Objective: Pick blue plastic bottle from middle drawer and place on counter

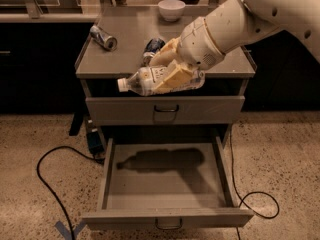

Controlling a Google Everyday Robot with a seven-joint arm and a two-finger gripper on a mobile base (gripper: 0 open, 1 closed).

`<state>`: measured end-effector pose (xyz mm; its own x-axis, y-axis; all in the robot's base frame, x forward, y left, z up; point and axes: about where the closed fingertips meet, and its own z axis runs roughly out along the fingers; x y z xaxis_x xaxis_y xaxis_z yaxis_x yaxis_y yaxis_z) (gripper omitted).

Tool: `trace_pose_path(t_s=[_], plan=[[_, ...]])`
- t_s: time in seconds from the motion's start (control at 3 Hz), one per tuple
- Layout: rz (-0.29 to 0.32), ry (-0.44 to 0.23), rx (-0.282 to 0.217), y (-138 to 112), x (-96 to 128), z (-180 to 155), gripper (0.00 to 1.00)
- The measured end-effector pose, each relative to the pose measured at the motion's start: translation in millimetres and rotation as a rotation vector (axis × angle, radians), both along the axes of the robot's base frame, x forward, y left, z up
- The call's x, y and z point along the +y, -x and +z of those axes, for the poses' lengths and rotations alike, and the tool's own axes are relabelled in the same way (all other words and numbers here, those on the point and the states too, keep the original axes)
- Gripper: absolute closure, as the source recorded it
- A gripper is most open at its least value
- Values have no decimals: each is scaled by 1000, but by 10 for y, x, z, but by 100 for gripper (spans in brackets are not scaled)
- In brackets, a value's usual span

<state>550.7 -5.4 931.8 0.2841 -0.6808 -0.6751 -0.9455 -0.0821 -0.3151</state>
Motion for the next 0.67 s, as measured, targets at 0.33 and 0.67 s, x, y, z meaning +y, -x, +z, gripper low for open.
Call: trace_pose_path(t_s=[0.33,0.67], plan=[[-28,32,-13,-194,-133,24,100],[-86,102,1,-568,-422,15,100]])
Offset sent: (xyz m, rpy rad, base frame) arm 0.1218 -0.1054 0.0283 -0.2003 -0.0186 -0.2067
